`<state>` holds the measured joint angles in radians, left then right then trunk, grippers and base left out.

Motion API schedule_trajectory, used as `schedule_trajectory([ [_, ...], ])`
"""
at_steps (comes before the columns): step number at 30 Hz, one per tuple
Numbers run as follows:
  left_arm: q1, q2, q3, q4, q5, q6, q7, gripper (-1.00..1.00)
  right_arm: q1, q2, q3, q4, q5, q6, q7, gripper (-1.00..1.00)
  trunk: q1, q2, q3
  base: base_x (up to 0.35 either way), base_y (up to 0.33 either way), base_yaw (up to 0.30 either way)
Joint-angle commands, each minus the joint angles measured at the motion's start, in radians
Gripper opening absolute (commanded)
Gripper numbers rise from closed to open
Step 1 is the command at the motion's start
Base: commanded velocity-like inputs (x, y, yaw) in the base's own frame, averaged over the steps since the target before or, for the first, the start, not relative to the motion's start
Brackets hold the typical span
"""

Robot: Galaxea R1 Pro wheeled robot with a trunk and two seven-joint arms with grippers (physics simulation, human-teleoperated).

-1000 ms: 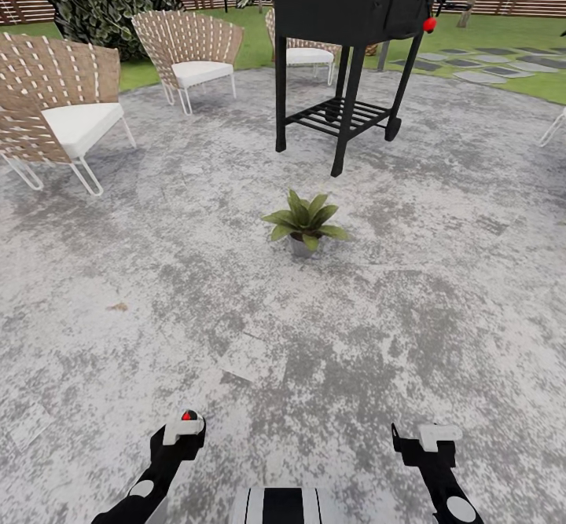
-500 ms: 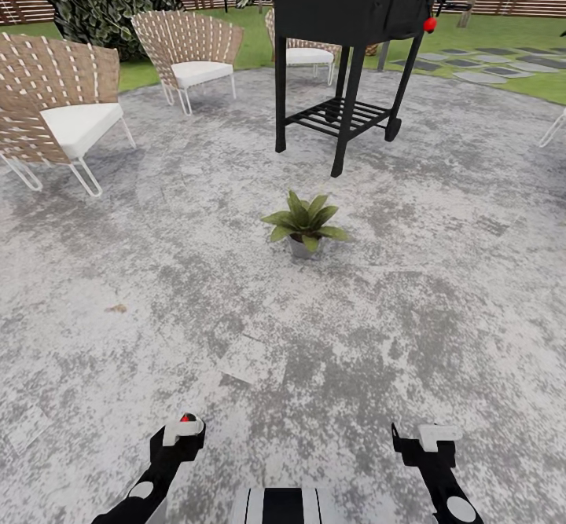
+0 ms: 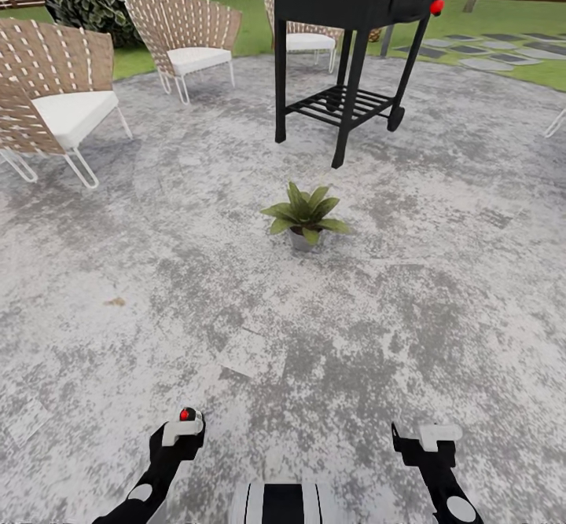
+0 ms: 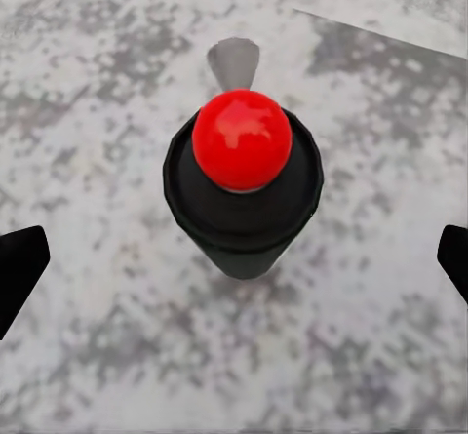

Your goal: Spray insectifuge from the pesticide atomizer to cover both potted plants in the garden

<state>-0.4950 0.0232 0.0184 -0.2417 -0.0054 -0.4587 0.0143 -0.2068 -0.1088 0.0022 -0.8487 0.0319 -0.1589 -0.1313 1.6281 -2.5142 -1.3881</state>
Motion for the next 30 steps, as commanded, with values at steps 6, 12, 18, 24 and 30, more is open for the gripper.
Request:
schedule_trajectory([
  [6, 0.000, 0.000, 0.001, 0.000, -0.001, -0.004, 0.002, 1.00, 0.000, 0.000, 0.001, 0.002, 0.003, -0.002, -0.004, 1.00, 0.002, -0.001, -0.016, 0.000, 0.000, 0.000],
  [12, 0.000, 0.000, 0.001, 0.000, -0.001, -0.005, 0.002, 1.00, 0.000, 0.000, 0.001, -0.001, 0.003, -0.002, -0.004, 1.00, 0.002, -0.001, -0.019, 0.000, 0.000, 0.000],
  [18, 0.000, 0.000, 0.001, 0.000, -0.001, -0.005, 0.002, 1.00, 0.000, 0.000, 0.001, -0.001, 0.005, -0.002, -0.004, 1.00, 0.002, -0.001, -0.019, 0.028, 0.000, 0.000],
  [24, 0.000, 0.000, 0.001, -0.001, -0.001, -0.005, 0.003, 1.00, 0.000, 0.000, 0.001, 0.000, 0.004, -0.002, -0.003, 1.00, 0.002, -0.001, -0.019, 0.123, 0.000, 0.000],
  [30, 0.000, 0.001, 0.001, -0.001, -0.001, -0.005, 0.002, 1.00, 0.000, 0.000, 0.001, 0.002, 0.004, -0.002, -0.004, 1.00, 0.002, -0.001, -0.019, 0.011, 0.000, 0.000],
])
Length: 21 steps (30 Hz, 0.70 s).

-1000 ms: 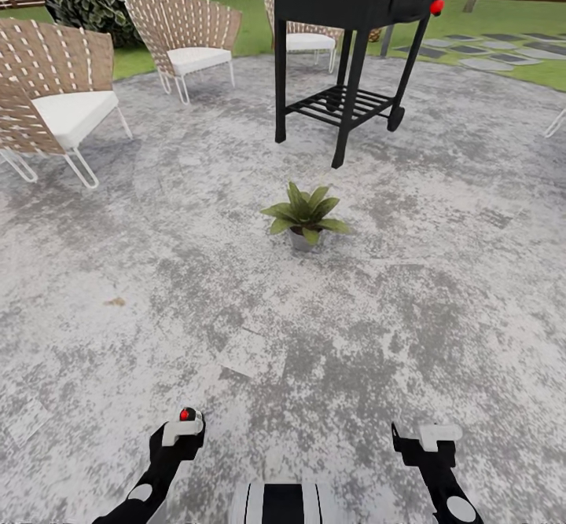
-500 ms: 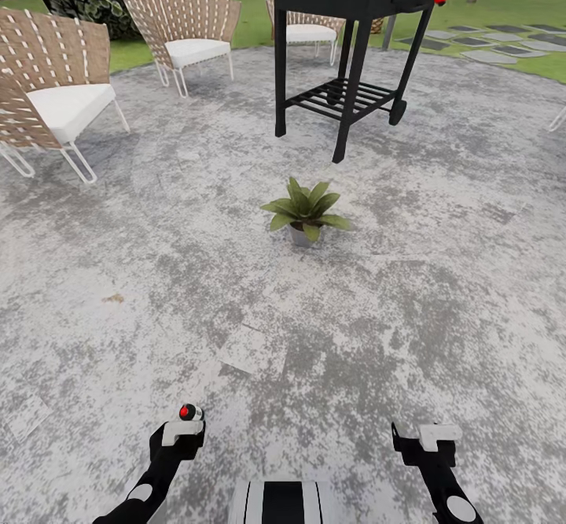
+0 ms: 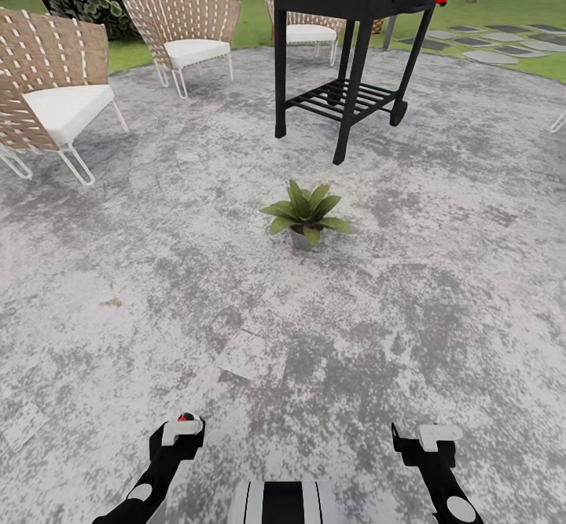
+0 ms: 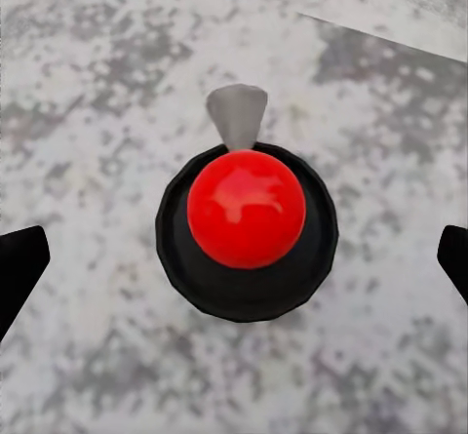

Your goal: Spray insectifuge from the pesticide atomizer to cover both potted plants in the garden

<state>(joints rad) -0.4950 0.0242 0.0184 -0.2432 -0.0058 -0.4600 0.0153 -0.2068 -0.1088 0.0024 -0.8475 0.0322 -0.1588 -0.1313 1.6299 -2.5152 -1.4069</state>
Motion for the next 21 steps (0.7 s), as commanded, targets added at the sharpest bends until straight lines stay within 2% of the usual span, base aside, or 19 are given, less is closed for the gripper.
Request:
schedule_trajectory([
  [1, 0.000, 0.000, 0.002, 0.001, -0.001, -0.003, 0.001, 1.00, 0.000, 0.000, 0.001, 0.001, 0.003, -0.002, -0.004, 1.00, 0.000, 0.000, -0.001, 0.001, 0.000, 0.000],
  [7, 0.000, 0.000, 0.002, 0.001, 0.000, -0.004, 0.002, 1.00, 0.000, 0.000, 0.001, 0.001, 0.004, -0.002, -0.004, 1.00, 0.000, 0.000, -0.001, 0.000, 0.000, 0.000],
  [8, 0.000, 0.000, 0.002, 0.001, 0.000, -0.005, 0.002, -1.00, 0.000, 0.000, 0.001, 0.001, 0.005, -0.002, -0.004, 1.00, 0.000, 0.000, -0.001, 0.000, 0.000, 0.000],
  [21, 0.000, 0.000, 0.002, -0.002, 0.001, -0.005, 0.002, -1.00, 0.000, 0.000, 0.001, 0.002, 0.005, -0.001, -0.004, 1.00, 0.000, 0.000, -0.001, 0.000, 0.000, 0.000],
])
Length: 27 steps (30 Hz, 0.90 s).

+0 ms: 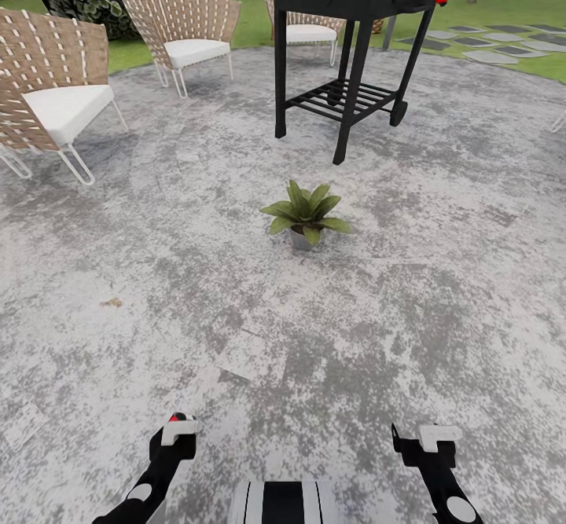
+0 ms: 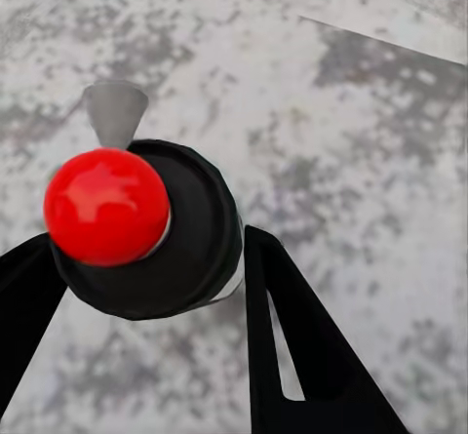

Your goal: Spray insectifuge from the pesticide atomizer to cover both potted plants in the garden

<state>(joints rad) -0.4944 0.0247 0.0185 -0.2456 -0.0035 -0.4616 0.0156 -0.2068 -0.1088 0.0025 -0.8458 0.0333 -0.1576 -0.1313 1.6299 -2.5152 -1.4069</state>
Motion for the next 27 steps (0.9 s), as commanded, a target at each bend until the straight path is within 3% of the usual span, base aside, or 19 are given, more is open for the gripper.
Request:
schedule_trajectory([
  [1, 0.000, 0.000, 0.002, 0.000, -0.001, -0.003, 0.001, -1.00, 0.000, 0.000, 0.001, 0.000, 0.003, -0.002, -0.004, 1.00, 0.000, 0.000, -0.001, 0.000, 0.000, 0.000],
  [9, 0.000, 0.000, 0.001, -0.005, -0.001, -0.003, 0.001, -1.00, 0.000, 0.000, 0.001, 0.001, 0.003, -0.002, -0.004, 1.00, 0.000, 0.000, -0.001, 0.000, 0.000, 0.000],
  [27, -0.001, -0.005, 0.004, -0.007, -0.001, 0.004, 0.000, -1.00, 0.000, 0.001, 0.002, 0.001, 0.001, -0.004, -0.004, 1.00, -0.008, 0.004, 0.069, 0.000, 0.000, 0.000],
])
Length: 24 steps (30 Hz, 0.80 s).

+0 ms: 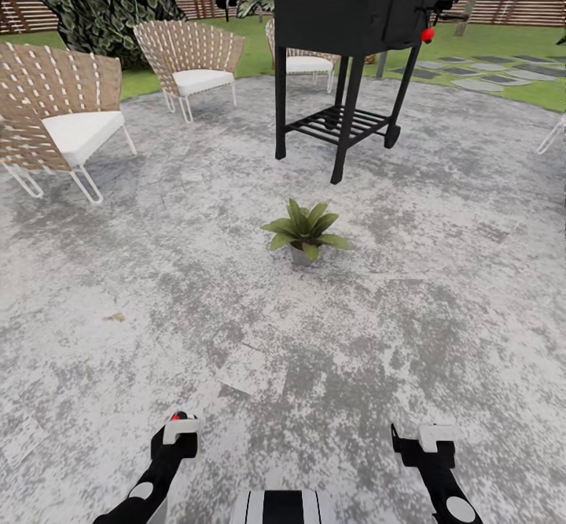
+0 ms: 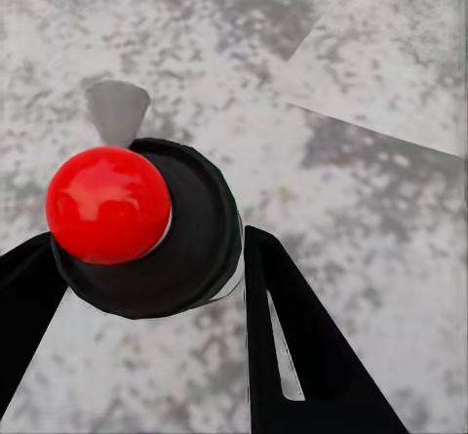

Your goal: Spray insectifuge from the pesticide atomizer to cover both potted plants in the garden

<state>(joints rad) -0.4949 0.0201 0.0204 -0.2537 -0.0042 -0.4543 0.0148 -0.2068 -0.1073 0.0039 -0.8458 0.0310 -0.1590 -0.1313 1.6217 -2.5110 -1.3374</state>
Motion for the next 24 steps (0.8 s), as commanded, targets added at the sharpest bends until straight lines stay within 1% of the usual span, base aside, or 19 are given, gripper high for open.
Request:
schedule_trajectory([
  [1, 0.000, -0.002, 0.002, 0.002, -0.001, -0.002, 0.001, -1.00, 0.000, 0.000, 0.001, 0.001, 0.003, -0.002, -0.004, 1.00, -0.001, 0.000, 0.003, 0.000, 0.000, 0.000],
  [6, -0.001, -0.007, 0.000, 0.005, -0.001, 0.007, 0.000, -1.00, 0.000, 0.001, 0.000, 0.012, 0.003, -0.003, -0.003, 1.00, -0.003, 0.001, 0.023, 0.000, 0.000, -0.035],
  [8, -0.001, -0.007, -0.001, 0.007, -0.004, 0.011, -0.001, -1.00, 0.000, 0.002, -0.001, 0.029, 0.002, -0.004, -0.001, 1.00, -0.004, 0.002, 0.030, 0.000, 0.000, -0.190],
  [11, -0.001, 0.000, -0.001, 0.008, -0.002, 0.045, -0.003, -1.00, 0.000, 0.002, -0.001, 0.047, 0.002, -0.025, -0.001, 1.00, -0.005, 0.002, 0.042, 0.000, 0.000, -0.238],
  [13, 0.000, 0.010, -0.001, 0.008, -0.002, 0.112, -0.006, -1.00, 0.000, 0.002, -0.001, 0.067, 0.002, -0.055, -0.001, 1.00, -0.006, 0.003, 0.050, 0.000, 0.000, -0.251],
  [14, 0.000, 0.016, -0.001, 0.009, -0.002, 0.156, -0.009, -1.00, 0.000, 0.002, -0.001, 0.101, 0.002, -0.082, -0.001, 1.00, -0.006, 0.003, 0.054, 0.000, 0.000, -0.257],
  [15, 0.001, 0.019, -0.001, 0.009, -0.002, 0.175, -0.010, -1.00, 0.000, 0.002, -0.001, 0.126, 0.002, -0.106, -0.001, 1.00, -0.007, 0.003, 0.058, 0.000, 0.000, -0.259],
  [16, 0.001, 0.020, -0.001, 0.009, -0.002, 0.183, -0.010, -1.00, 0.000, 0.002, -0.001, 0.137, 0.002, -0.119, -0.001, 1.00, -0.007, 0.004, 0.062, 0.000, 0.000, -0.260],
  [20, 0.001, 0.021, -0.003, 0.009, -0.005, 0.210, -0.011, -1.00, 0.001, 0.002, -0.002, 0.213, 0.004, -0.224, -0.001, 1.00, -0.009, 0.005, 0.079, 0.000, 0.000, -0.267],
  [24, 0.001, 0.019, -0.008, 0.010, -0.009, 0.214, -0.010, -1.00, 0.000, 0.001, -0.002, 0.294, 0.004, -0.261, -0.004, 1.00, -0.011, 0.005, 0.097, 0.000, 0.000, -0.269],
])
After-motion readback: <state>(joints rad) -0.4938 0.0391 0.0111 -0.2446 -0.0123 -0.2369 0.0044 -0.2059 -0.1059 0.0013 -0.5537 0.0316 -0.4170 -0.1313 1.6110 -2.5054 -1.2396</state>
